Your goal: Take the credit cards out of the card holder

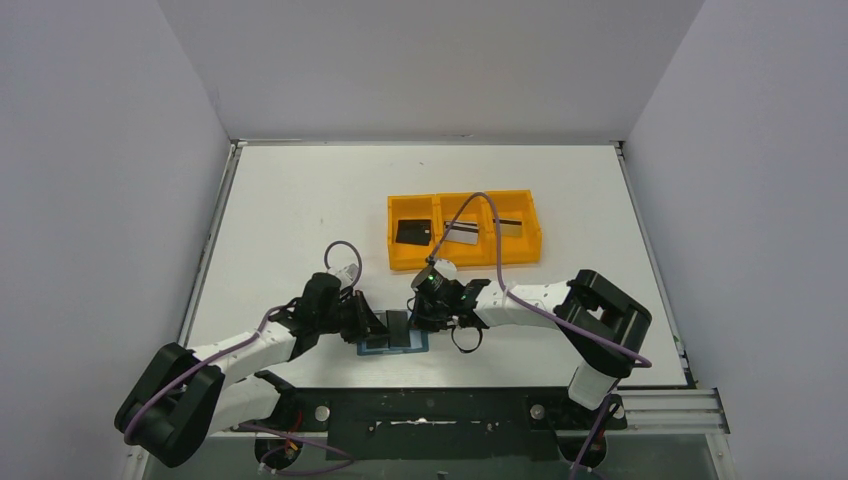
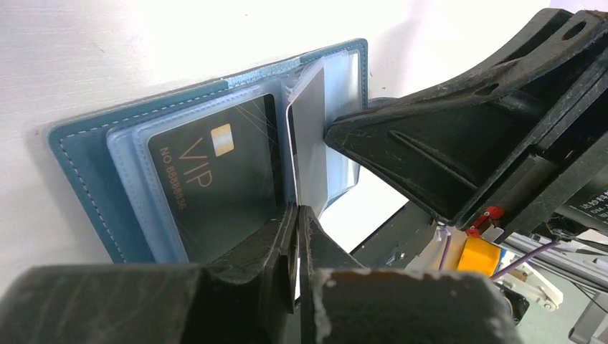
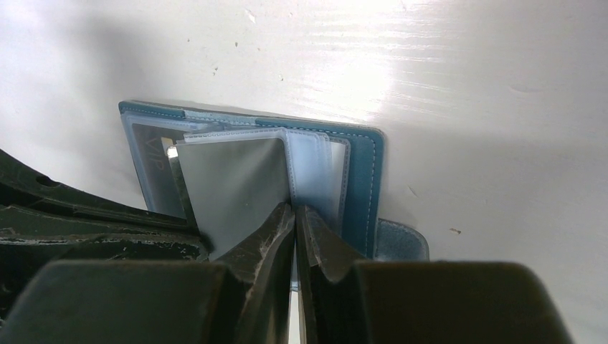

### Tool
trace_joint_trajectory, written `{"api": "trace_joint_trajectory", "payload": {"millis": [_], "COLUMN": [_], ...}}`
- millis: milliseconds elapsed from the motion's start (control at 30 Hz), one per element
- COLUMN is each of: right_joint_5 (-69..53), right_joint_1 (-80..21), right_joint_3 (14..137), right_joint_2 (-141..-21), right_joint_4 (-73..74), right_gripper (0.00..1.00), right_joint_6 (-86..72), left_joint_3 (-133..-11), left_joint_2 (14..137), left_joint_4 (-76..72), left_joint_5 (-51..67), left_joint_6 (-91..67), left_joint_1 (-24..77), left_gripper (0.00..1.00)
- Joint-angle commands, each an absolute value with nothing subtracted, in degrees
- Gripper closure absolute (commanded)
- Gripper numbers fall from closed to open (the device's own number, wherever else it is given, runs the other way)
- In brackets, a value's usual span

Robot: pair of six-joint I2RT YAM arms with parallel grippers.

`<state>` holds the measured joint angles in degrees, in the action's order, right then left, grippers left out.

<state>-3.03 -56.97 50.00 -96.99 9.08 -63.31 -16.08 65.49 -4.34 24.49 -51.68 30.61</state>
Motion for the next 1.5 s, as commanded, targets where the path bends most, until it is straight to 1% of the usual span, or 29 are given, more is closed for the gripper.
{"api": "trace_joint_trajectory", "payload": {"millis": [0,100,167,233,333,467,700,900,1000,1100,1367,1467], "right_joint_5": [-0.4,-0.4,-0.4,-0.5,-0.5,-0.6,-0.4,0.0,0.1,0.6,1.0,2.7], "right_joint_1": [-56.6,-56.6,-56.5,-56.5,-56.5,-56.5,-56.6,-56.5,-56.5,-56.5,-56.7,-57.8], "right_joint_3": [49.2,49.3,49.2,49.1,49.1,49.1,49.0,49.0,48.9,49.0,49.8,51.5], "right_joint_2": [-99.8,-99.8,-99.8,-99.8,-99.8,-99.8,-99.7,-99.6,-99.6,-99.2,-98.7,-96.2], "right_joint_4": [15.0,15.1,15.1,14.8,14.7,14.7,14.9,15.4,15.5,16.0,15.8,16.1], "right_gripper": [0.93,0.93,0.93,0.93,0.93,0.93,0.93,0.93,0.93,0.93,0.92,0.89], "right_joint_6": [-62.1,-62.0,-62.0,-62.0,-62.0,-61.9,-62.1,-62.3,-62.5,-62.6,-61.3,-59.2], "left_joint_3": [-15.4,-15.1,-14.7,-14.4,-13.7,-13.2,-12.9,-15.2,-15.0,-15.7,-17.0,-17.1], "left_joint_2": [65.3,65.5,65.4,65.4,65.6,66.7,64.9,62.2,62.2,61.7,58.8,59.1], "left_joint_4": [-9.1,-9.7,-10.3,-11.3,-13.5,-14.8,-10.7,-0.6,-1.1,1.7,4.0,3.6], "left_joint_5": [28.8,29.0,29.3,29.7,30.2,30.6,28.0,25.1,26.0,23.7,22.3,23.2], "left_joint_6": [-51.4,-51.6,-51.7,-52.2,-53.3,-53.9,-53.3,-48.6,-48.8,-48.8,-49.1,-48.9], "left_joint_1": [29.9,29.6,29.6,29.6,29.6,29.6,28.9,27.2,27.2,27.2,27.2,27.2], "left_gripper": [0.99,0.99,0.9,0.88,0.89,1.0,1.0,1.0,1.0,1.0,1.0,1.0]}}
